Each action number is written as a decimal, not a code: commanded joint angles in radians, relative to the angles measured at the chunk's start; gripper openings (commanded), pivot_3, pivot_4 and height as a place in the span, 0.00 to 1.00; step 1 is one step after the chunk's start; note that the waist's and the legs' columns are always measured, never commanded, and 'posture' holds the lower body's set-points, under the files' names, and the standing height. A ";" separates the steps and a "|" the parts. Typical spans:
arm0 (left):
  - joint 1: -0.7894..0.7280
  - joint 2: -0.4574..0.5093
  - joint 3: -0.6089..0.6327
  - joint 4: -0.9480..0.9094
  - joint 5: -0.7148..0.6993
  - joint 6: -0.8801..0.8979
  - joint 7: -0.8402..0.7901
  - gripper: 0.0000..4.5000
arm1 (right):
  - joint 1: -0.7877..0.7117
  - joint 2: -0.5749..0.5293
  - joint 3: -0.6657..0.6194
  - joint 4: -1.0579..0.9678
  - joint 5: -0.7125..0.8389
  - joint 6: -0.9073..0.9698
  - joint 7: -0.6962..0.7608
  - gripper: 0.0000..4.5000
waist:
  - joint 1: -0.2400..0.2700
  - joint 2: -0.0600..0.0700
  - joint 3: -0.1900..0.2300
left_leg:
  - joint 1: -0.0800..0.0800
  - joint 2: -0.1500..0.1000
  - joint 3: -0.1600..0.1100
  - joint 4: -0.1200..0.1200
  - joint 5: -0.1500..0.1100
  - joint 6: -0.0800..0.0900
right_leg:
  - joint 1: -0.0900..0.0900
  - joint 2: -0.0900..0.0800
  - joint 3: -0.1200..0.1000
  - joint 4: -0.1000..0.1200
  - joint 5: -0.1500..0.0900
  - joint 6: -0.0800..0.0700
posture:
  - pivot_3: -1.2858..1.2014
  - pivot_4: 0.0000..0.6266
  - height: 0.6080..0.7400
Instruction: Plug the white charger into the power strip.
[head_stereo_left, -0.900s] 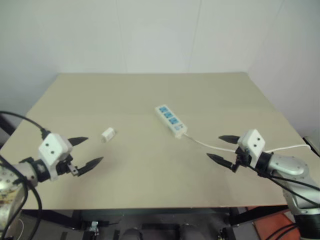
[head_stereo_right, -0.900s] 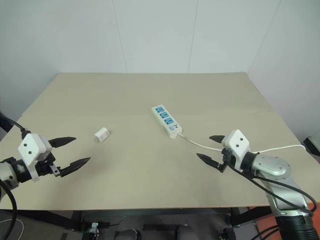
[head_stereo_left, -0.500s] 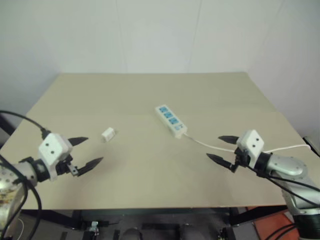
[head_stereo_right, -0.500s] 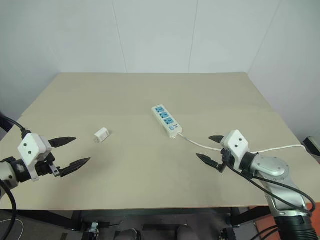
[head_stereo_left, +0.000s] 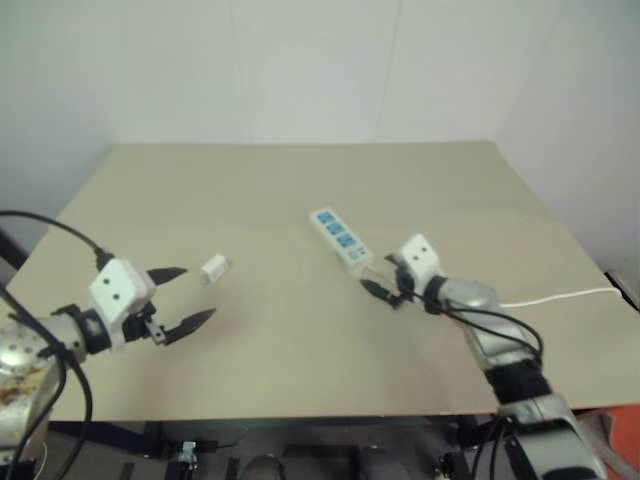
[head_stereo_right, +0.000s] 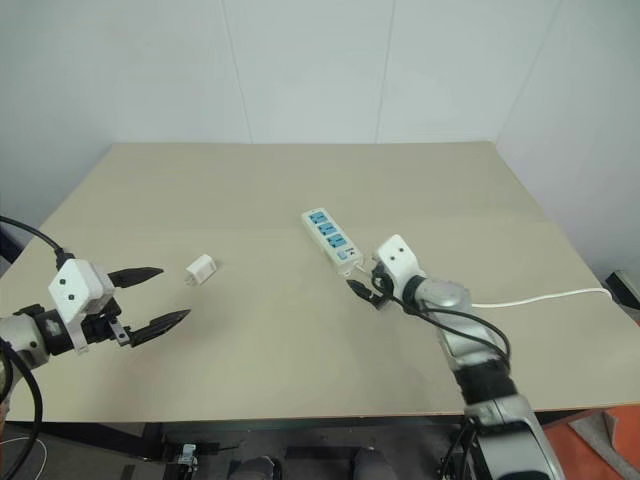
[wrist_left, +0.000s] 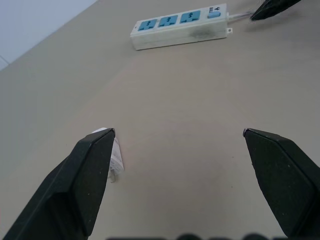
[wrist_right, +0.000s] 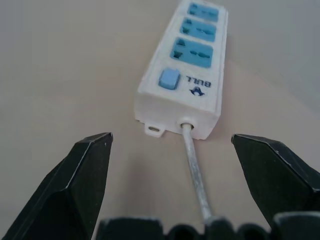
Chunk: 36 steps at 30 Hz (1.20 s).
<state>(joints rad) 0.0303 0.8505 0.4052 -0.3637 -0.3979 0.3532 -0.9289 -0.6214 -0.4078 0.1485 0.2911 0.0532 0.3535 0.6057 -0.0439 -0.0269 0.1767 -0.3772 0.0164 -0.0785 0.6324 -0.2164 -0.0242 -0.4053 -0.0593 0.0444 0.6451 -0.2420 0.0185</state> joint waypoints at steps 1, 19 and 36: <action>-0.005 0.011 0.009 -0.015 -0.007 -0.010 0.005 1.00 | -0.060 0.013 0.021 0.112 -0.057 0.010 -0.034 0.80 | 0.002 0.000 0.000 | 0.000 0.000 0.000 0.000 0.000 0.000 | 0.000 0.000 0.000 0.000 0.000 0.000 | 0.52 0.24 1.00; 0.029 0.009 0.026 -0.043 -0.018 -0.005 0.004 1.00 | 0.187 -0.129 0.023 -0.226 0.017 -0.069 0.226 0.00 | 0.001 0.000 0.000 | 0.002 0.000 0.000 0.000 0.000 0.000 | 0.001 0.000 0.000 0.000 -0.001 0.002 | 0.52 0.24 1.00; 0.013 0.011 0.008 -0.019 -0.016 -0.014 -0.008 1.00 | 0.389 -0.144 -0.221 -0.305 0.274 -0.174 0.293 0.99 | 0.000 0.000 0.000 | 0.003 0.000 0.000 0.000 0.000 0.000 | 0.003 0.000 0.001 0.000 -0.004 0.007 | 0.52 0.24 1.00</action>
<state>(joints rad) 0.0443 0.8505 0.3906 -0.3748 -0.3990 0.3519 -0.9334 -0.2239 -0.5790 -0.0368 0.0307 0.2841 0.2165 0.9233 -0.0444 -0.0272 0.1767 -0.3741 0.0170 -0.0781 0.6322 -0.2164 -0.0241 -0.4027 -0.0590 0.0451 0.6452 -0.2463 0.0258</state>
